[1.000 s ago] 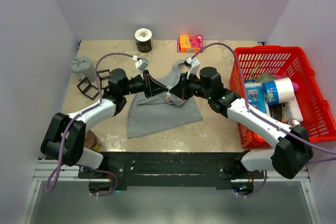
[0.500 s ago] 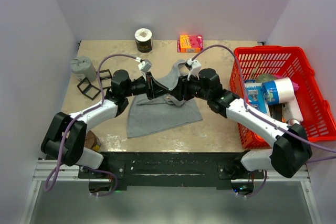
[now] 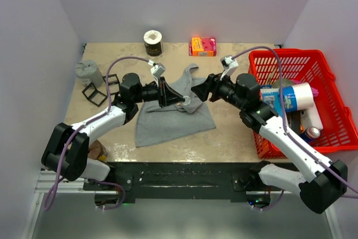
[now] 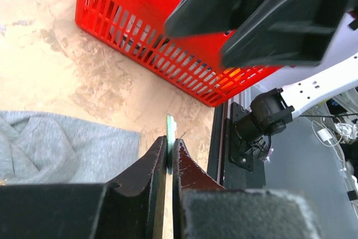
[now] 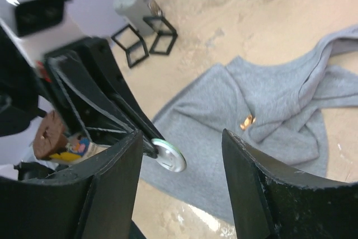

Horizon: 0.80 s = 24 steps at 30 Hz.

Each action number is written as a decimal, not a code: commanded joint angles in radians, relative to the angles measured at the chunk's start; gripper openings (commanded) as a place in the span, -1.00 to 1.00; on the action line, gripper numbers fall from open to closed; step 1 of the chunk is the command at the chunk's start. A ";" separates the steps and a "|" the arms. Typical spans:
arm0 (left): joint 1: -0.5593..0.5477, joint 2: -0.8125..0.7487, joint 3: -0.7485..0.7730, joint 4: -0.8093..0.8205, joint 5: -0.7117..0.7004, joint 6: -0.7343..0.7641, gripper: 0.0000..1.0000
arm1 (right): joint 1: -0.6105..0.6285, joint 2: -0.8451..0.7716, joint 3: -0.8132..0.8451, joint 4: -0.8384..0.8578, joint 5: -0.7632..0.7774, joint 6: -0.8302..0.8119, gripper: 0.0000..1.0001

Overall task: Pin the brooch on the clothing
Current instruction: Open the brooch, then adjust the clothing with brooches at the center of the board.

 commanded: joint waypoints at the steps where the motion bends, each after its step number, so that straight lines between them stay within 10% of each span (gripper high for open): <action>1: 0.003 -0.020 0.029 -0.052 -0.031 0.033 -1.00 | -0.010 -0.044 -0.013 0.042 -0.017 0.014 0.25; 24: 0.155 -0.119 0.065 -0.319 -0.373 0.228 -1.00 | -0.008 0.664 0.415 -0.135 0.307 -0.026 0.22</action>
